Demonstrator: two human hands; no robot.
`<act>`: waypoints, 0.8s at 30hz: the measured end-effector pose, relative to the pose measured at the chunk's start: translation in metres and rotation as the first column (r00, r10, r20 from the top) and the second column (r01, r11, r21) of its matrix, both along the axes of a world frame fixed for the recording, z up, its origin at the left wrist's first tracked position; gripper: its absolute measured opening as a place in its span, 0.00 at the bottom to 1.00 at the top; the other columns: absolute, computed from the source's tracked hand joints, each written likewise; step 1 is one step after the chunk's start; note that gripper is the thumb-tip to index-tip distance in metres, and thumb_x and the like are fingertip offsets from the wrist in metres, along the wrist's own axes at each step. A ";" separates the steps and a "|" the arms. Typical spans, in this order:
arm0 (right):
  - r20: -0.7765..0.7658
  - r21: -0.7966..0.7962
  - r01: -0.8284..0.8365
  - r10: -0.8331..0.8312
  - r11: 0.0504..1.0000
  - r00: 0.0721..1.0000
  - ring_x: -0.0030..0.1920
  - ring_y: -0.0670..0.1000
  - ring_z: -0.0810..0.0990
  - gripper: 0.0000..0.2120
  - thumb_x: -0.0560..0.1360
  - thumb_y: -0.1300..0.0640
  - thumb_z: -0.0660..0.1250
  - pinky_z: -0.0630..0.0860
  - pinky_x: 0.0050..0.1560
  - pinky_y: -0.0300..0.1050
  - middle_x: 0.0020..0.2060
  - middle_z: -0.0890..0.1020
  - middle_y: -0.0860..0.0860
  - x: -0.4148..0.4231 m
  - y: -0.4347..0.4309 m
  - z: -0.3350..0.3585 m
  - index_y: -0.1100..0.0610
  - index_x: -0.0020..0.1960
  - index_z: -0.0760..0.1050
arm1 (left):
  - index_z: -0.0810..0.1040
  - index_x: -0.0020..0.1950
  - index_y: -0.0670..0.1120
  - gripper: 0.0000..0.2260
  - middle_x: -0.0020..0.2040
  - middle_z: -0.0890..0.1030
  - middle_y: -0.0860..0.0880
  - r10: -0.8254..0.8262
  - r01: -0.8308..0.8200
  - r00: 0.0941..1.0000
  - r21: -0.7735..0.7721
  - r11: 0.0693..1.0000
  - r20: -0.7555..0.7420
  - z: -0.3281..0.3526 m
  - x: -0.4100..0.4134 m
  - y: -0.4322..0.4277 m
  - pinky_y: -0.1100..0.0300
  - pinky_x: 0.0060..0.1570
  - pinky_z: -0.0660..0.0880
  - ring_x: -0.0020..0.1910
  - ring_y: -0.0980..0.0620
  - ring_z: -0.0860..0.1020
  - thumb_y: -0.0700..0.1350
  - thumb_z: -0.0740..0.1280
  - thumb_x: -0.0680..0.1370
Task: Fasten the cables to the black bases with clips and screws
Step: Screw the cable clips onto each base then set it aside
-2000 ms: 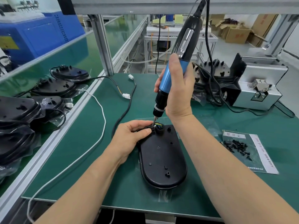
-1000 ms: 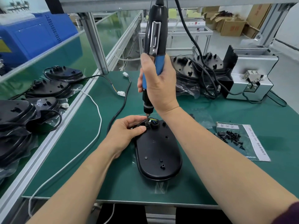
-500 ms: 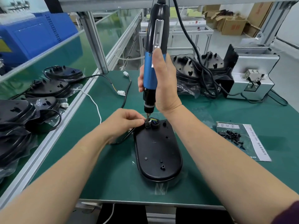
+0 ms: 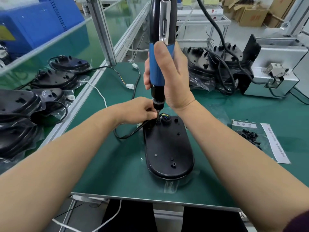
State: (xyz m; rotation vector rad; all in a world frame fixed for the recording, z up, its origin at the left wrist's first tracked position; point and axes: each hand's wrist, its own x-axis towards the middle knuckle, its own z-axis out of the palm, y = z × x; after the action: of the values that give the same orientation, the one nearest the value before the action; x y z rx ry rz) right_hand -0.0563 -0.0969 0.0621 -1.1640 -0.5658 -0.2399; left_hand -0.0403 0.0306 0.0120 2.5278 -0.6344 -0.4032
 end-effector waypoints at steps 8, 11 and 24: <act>0.018 -0.050 0.087 -0.086 0.995 0.996 0.25 0.55 0.72 0.14 0.74 0.46 0.65 0.71 0.24 0.50 0.29 0.72 0.59 0.002 0.008 -0.002 0.57 0.45 0.68 | 0.75 0.45 0.38 0.07 0.30 0.70 0.58 0.034 -0.034 0.998 0.014 0.999 -0.048 -0.004 0.002 0.004 0.68 0.32 0.64 0.28 0.61 0.66 0.42 0.64 0.80; 0.015 -0.065 0.092 -0.091 0.994 0.996 0.24 0.55 0.72 0.14 0.74 0.45 0.64 0.71 0.25 0.48 0.28 0.72 0.59 0.002 0.008 -0.003 0.56 0.44 0.68 | 0.76 0.44 0.42 0.07 0.31 0.73 0.59 0.027 -0.025 0.999 0.057 0.998 -0.038 -0.001 0.001 0.001 0.70 0.33 0.65 0.31 0.61 0.69 0.43 0.64 0.80; -0.044 0.174 0.184 -0.179 0.967 0.983 0.25 0.53 0.72 0.15 0.78 0.48 0.64 0.72 0.27 0.44 0.29 0.72 0.55 0.003 -0.027 0.010 0.61 0.49 0.69 | 0.72 0.42 0.46 0.08 0.36 0.71 0.54 -0.003 0.004 0.996 0.016 1.000 -0.088 0.000 -0.006 0.003 0.60 0.39 0.66 0.35 0.56 0.67 0.42 0.63 0.80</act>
State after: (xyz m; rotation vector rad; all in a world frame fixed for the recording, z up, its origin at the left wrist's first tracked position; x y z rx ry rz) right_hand -0.0533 -0.1243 0.0717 -1.0444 -0.4045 -0.4222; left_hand -0.0464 0.0335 0.0116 2.5091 -0.6044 -0.5204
